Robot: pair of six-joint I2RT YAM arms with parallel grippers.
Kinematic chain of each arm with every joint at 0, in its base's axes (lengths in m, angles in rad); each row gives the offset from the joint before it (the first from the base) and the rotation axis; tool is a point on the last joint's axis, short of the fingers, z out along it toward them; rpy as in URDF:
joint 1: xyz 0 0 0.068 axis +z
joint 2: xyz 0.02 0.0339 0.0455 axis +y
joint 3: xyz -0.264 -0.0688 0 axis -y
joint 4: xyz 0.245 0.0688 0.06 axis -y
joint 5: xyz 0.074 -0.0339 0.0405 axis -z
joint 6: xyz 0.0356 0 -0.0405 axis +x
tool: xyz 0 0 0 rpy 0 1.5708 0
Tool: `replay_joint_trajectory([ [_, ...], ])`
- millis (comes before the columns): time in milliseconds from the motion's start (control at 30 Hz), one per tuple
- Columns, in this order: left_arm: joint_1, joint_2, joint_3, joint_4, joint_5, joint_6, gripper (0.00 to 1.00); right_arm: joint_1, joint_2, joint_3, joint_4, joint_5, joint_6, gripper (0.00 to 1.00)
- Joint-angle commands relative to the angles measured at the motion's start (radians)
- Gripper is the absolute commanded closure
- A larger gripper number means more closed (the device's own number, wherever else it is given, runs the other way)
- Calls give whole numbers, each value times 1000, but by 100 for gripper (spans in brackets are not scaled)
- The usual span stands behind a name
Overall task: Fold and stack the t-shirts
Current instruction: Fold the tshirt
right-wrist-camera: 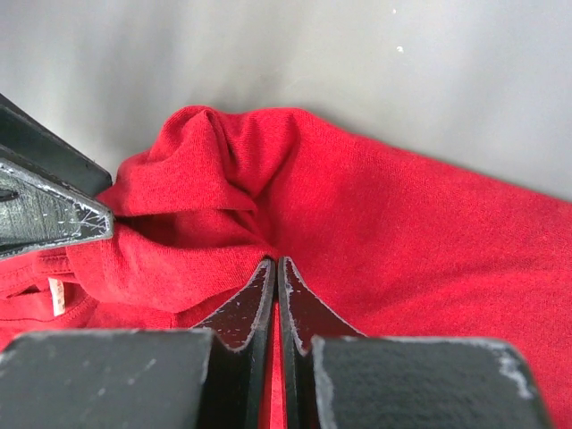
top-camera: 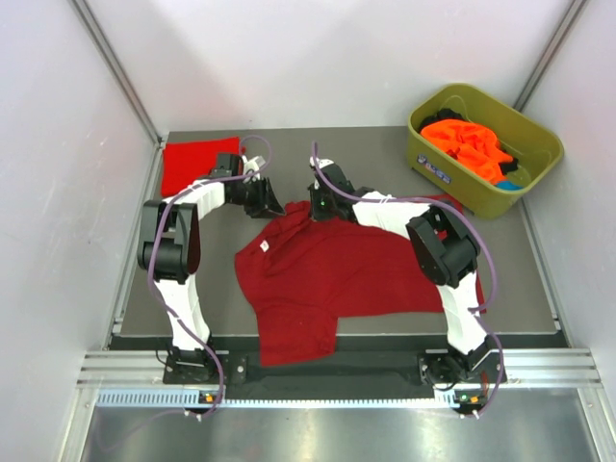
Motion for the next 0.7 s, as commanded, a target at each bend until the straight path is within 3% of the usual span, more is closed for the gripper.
replay_joint_trajectory([
  [0,0,-59,3,0,43,46,60,-10,-46,18,54,-14,-5,100],
  [200,0,-88,-15,-64,30,83,62,-10,-46,28,51,-21,2,100],
  [467,-1,-116,-26,-76,40,82,77,-10,-37,46,49,-36,18,100],
  [567,-1,-128,-29,-87,33,88,70,-10,-30,55,46,-42,23,100],
  [600,-1,-131,-32,-90,27,92,63,-12,-29,57,46,-44,23,100],
  [667,-3,-134,-40,-95,11,98,60,-10,-29,58,49,-47,28,100],
])
